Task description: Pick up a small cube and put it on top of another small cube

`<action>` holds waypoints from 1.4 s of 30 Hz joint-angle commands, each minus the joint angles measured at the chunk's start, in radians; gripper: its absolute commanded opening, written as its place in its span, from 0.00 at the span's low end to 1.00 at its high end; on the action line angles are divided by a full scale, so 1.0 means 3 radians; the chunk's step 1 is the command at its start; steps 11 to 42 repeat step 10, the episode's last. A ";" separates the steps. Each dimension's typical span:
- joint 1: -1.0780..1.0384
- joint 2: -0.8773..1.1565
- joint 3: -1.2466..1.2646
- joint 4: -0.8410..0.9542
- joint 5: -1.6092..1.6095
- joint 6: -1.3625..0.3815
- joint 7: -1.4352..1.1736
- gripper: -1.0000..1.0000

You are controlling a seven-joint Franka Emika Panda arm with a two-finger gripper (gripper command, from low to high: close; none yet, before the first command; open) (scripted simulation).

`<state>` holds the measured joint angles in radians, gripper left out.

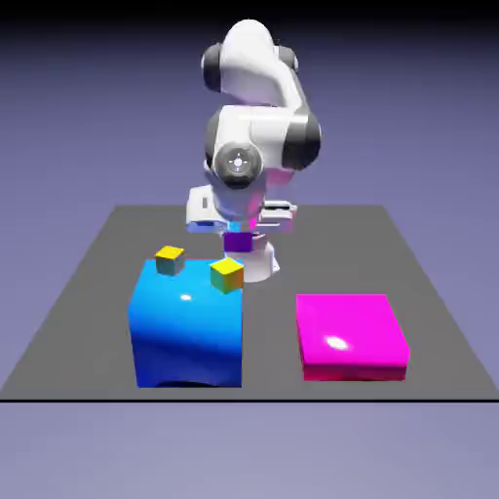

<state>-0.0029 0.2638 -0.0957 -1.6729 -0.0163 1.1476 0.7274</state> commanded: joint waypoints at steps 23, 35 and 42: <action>0.0005 -0.0191 0.0000 -0.0677 -0.0015 0.0486 0.0017 1.00; 0.0005 -0.0191 0.0000 -0.0677 -0.0015 0.0486 0.0017 1.00; 0.0005 -0.0191 0.0000 -0.0677 -0.0015 0.0486 0.0017 1.00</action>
